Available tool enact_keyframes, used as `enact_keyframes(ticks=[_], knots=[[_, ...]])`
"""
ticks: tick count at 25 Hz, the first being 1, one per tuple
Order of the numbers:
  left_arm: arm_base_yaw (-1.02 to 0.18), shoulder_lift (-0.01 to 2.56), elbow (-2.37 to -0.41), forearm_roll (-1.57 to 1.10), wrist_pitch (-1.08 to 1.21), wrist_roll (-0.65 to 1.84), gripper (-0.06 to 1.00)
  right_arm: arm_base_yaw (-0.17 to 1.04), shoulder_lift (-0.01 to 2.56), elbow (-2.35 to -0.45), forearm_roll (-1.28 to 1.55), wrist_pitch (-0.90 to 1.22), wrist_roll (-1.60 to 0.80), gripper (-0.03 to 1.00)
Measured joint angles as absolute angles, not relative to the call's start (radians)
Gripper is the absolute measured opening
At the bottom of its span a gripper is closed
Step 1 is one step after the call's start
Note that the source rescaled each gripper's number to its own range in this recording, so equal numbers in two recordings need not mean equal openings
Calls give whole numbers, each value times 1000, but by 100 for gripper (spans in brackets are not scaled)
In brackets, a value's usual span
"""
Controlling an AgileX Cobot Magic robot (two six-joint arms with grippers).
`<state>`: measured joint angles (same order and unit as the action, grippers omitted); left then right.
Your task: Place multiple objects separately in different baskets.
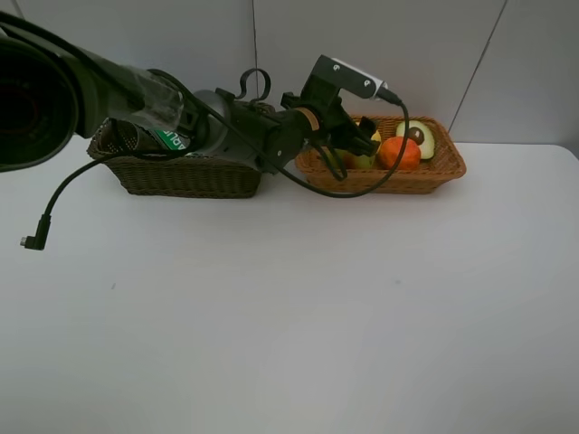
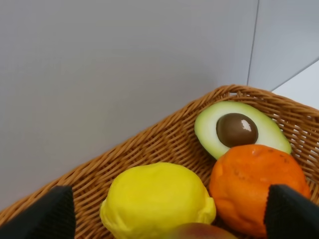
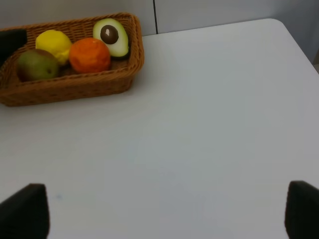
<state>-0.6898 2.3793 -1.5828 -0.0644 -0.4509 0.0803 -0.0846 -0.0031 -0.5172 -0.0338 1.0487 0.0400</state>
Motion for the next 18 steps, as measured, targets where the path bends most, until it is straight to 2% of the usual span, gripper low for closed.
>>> enact_keyframes(ticks=[8,18], knots=[[-690,2276,-1583,-64,-227,78,100,-85,-3,-517,-34,1049,40,100],[-688,2043,-1583,-36,236,95,100,-85,-3,-517,-34,1049,40,100]])
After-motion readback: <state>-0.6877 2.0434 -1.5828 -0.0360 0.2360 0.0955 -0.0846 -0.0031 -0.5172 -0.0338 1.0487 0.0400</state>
